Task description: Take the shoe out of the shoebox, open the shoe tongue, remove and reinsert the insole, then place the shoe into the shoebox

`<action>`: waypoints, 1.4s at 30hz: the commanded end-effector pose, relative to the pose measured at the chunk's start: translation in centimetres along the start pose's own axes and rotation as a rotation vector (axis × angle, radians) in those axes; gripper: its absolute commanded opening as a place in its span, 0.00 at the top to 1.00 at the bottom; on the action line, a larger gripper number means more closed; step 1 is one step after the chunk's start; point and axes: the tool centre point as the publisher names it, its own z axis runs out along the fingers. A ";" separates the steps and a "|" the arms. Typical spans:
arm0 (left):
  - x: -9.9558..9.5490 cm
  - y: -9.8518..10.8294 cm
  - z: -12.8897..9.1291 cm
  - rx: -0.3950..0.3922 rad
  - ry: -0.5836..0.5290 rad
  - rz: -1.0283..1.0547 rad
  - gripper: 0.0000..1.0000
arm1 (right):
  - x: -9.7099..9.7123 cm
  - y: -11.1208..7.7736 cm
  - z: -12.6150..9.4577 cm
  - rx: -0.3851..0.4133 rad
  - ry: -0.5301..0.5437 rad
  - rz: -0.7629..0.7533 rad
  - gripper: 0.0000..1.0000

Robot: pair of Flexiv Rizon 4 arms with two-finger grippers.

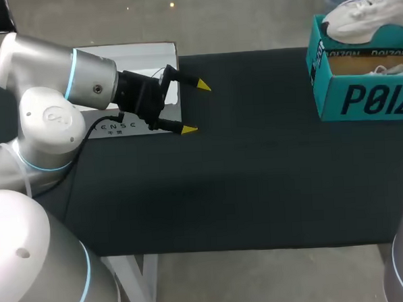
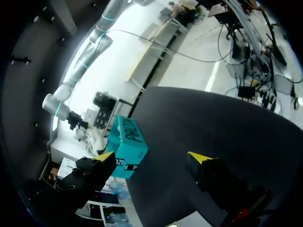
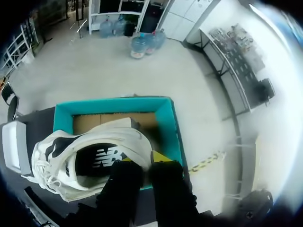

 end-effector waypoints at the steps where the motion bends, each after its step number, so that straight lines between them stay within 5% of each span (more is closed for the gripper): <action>1: 0.0 0.0 0.0 -0.001 0.002 0.001 0.00 | 0.2 0.3 0.7 0.048 -0.041 0.328 1.00; 13: 0.0 0.0 0.0 -0.001 0.002 0.001 0.00 | 0.2 0.3 0.7 0.048 -0.041 0.328 1.00; 26: 0.0 0.0 0.0 -0.001 0.002 0.001 0.00 | -3.8 0.8 4.8 0.113 -0.019 0.500 1.00; 42: 0.0 0.0 0.0 -0.001 0.002 0.001 0.00 | -3.9 -1.4 10.5 0.097 -0.072 0.439 1.00</action>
